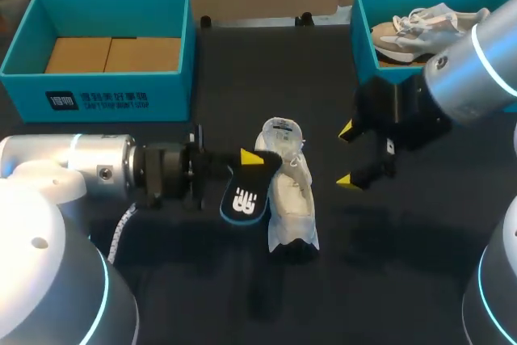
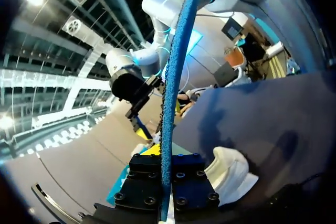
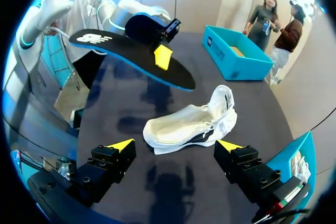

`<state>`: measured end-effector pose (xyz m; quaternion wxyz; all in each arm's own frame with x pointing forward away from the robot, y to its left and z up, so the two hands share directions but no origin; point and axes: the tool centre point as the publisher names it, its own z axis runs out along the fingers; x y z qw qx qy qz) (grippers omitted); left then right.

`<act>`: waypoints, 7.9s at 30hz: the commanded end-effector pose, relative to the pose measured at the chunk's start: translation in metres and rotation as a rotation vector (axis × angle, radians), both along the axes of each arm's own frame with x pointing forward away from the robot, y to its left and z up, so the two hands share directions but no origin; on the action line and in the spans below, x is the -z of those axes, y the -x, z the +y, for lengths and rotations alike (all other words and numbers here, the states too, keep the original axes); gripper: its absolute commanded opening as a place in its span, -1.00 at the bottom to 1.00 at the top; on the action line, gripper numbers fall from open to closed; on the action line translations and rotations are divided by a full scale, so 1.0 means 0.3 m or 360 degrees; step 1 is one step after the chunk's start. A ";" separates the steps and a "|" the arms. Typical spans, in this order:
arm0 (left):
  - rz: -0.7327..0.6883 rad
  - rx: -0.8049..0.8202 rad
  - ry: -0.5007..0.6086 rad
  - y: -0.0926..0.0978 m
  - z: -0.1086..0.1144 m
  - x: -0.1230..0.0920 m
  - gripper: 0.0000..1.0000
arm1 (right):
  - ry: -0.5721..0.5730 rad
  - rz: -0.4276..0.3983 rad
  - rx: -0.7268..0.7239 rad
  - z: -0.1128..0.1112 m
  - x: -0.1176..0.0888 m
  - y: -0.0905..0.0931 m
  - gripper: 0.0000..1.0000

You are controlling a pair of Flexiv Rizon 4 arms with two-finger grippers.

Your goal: Take the shoe out of the shoebox, open the shoe tongue, remove and reinsert the insole, then place the shoe into the shoebox

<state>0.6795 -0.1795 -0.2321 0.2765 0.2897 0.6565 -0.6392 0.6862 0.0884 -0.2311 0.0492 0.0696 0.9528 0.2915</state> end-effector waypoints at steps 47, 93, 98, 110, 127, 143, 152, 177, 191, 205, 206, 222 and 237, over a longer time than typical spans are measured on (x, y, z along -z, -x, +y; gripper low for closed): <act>0.0315 0.0308 0.0050 0.087 -0.119 0.065 -1.00 | 0.0216 -0.0147 -0.0361 0.116 0.251 -0.056 1.00; 0.0417 0.0230 0.0166 0.103 -0.177 0.129 -1.00 | 0.0194 -0.0085 -0.0328 0.108 0.310 -0.058 1.00; 0.0425 0.0234 0.0164 0.103 -0.191 0.137 -1.00 | 0.0194 -0.0085 -0.0328 0.108 0.310 -0.058 1.00; 0.0447 0.0247 0.0132 0.075 -0.210 0.187 -1.00 | 0.0194 -0.0085 -0.0328 0.108 0.310 -0.058 1.00; 0.0478 0.0222 0.0145 0.016 -0.211 0.262 -1.00 | 0.0194 -0.0085 -0.0328 0.108 0.310 -0.058 1.00; 0.0426 0.0194 0.0058 -0.031 -0.211 0.302 -1.00 | 0.0194 -0.0085 -0.0328 0.108 0.310 -0.058 1.00; 0.0424 0.0180 0.0015 -0.052 -0.218 0.343 -1.00 | 0.0194 -0.0085 -0.0328 0.108 0.310 -0.058 1.00; 0.0452 0.0145 -0.0001 -0.026 -0.206 0.309 -0.50 | 0.0194 -0.0085 -0.0328 0.108 0.310 -0.058 1.00; 0.0475 0.0119 -0.0086 0.008 -0.177 0.248 -0.15 | 0.0194 -0.0085 -0.0328 0.108 0.310 -0.058 1.00; 0.0514 0.0011 -0.0199 0.026 -0.115 0.254 -0.58 | 0.0194 -0.0085 -0.0328 0.108 0.310 -0.058 1.00; 0.0517 0.0010 -0.0201 0.026 -0.113 0.257 -0.56 | 0.0194 -0.0085 -0.0328 0.108 0.310 -0.058 1.00; 0.0490 -0.0102 -0.0449 0.010 -0.118 0.300 -1.00 | 0.0194 -0.0085 -0.0328 0.108 0.310 -0.058 1.00; 0.0404 -0.0141 -0.0449 -0.051 -0.124 0.363 -1.00 | 0.0194 -0.0085 -0.0328 0.108 0.310 -0.058 1.00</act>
